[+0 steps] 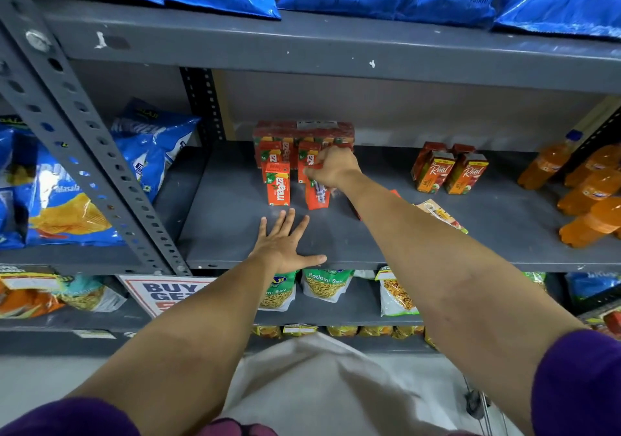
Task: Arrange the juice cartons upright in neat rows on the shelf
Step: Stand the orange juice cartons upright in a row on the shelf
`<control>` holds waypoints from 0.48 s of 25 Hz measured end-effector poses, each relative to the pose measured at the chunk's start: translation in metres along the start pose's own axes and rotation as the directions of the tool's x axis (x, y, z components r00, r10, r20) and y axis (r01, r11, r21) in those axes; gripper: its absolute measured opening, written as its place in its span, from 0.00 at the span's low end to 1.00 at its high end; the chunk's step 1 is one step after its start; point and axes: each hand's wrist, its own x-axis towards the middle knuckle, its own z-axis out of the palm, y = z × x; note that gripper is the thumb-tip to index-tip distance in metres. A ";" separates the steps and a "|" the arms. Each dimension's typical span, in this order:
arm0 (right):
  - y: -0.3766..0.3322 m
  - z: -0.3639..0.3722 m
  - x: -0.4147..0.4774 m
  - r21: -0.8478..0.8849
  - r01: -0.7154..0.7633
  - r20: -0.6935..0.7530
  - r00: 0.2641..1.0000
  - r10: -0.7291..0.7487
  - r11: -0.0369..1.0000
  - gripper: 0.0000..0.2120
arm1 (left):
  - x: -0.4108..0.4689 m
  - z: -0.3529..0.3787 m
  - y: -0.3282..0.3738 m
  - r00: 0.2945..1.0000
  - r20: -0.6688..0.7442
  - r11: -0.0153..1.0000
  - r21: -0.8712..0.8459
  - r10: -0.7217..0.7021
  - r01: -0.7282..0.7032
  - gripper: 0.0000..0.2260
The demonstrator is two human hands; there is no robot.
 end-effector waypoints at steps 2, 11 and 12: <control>-0.004 0.000 0.001 -0.031 0.081 0.055 0.995 -0.079 0.996 0.16 | 0.000 0.000 0.000 1.000 0.011 1.000 0.000 -0.001 0.001 0.47; 0.002 -0.009 0.007 -0.078 0.340 0.227 0.922 -0.315 0.937 0.29 | 0.001 0.000 0.000 1.000 0.012 1.000 -0.003 -0.007 0.007 0.47; 0.002 -0.009 0.008 -0.067 0.350 0.229 0.917 -0.327 0.935 0.29 | 0.002 -0.001 0.000 1.000 0.011 1.000 -0.002 -0.007 0.007 0.47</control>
